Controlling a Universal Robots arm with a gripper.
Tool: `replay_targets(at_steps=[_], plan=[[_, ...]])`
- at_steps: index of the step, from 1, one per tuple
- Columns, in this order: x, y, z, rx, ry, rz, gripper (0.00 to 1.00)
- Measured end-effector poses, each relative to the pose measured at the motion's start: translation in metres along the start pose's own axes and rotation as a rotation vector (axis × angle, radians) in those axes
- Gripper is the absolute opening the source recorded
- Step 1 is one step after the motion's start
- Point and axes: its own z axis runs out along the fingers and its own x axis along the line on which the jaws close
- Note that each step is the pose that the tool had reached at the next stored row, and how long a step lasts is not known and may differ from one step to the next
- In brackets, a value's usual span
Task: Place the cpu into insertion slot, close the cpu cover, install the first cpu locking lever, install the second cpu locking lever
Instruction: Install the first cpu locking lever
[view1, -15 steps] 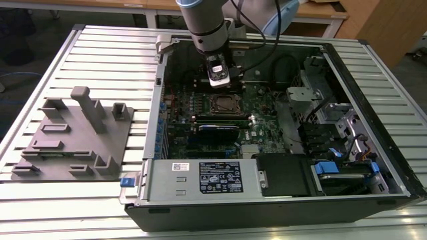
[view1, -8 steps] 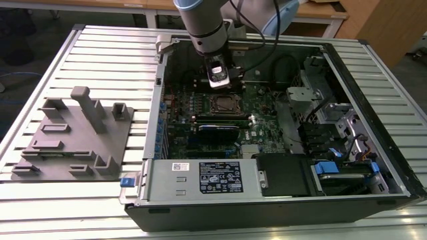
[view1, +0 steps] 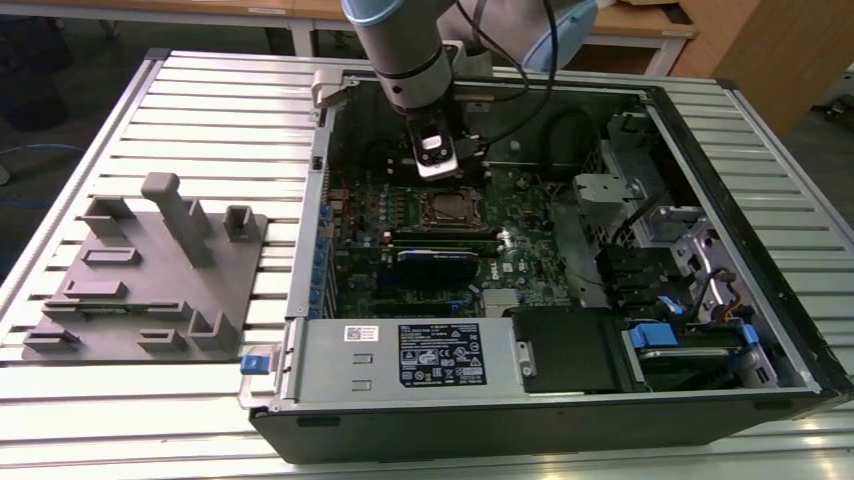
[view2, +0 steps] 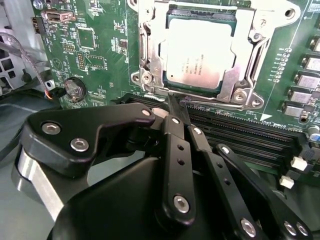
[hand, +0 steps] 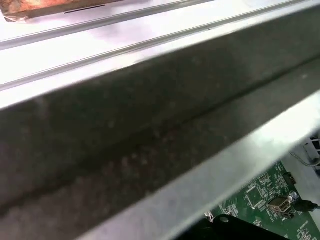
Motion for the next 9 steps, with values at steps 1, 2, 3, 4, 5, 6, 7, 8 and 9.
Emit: replay_targets(at_steps=[1,2,3,4,5,6,7,8,9], plan=[[0.0001,-0.0001,0.0002,0.0007,-0.0021,-0.001,0.11],[0.0002,-0.0001,0.0005,0.0011,-0.0043,-0.001,0.11],[0.0004,-0.0003,0.0008,0.0013,-0.0065,-0.002,0.11],[0.0007,-0.0006,0.0014,0.0008,-0.0083,-0.002,0.11],[0.0011,-0.0009,0.0022,0.0002,-0.01,-0.003,0.11],[0.0013,-0.0012,0.0029,-0.0005,-0.0113,-0.003,0.11],[0.0015,-0.0013,0.0033,-0.0012,-0.0125,-0.003,0.11],[0.0015,-0.0013,0.0037,-0.0019,-0.0133,-0.003,0.11],[0.0016,-0.0013,0.0039,-0.0023,-0.0137,-0.003,0.11]])
